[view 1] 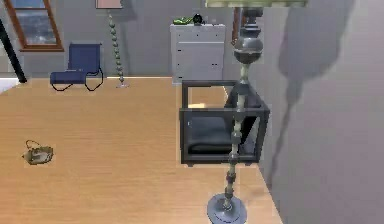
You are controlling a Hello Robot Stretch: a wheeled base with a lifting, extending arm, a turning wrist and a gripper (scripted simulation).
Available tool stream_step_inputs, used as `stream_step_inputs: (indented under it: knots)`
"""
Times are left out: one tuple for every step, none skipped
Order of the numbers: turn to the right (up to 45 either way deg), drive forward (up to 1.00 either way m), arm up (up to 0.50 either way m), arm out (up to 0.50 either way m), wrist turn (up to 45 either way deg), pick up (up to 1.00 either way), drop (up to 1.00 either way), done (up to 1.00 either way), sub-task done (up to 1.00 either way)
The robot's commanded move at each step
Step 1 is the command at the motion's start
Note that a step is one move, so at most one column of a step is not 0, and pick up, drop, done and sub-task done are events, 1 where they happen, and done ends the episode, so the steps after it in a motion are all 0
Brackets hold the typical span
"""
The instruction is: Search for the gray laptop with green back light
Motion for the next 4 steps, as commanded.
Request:
stream_step_inputs:
  knots:
    - [45.0, 0.00, 0.00, 0.00, 0.0, 0.00, 0.00, 0.00, 0.00]
    - [45.0, 0.00, 0.00, 0.00, 0.0, 0.00, 0.00, 0.00, 0.00]
    - [24.0, 0.00, 0.00, 0.00, 0.0, 0.00, 0.00, 0.00, 0.00]
    - [0.0, 0.65, 0.00, 0.00, 0.0, 0.00, 0.00, 0.00, 0.00]
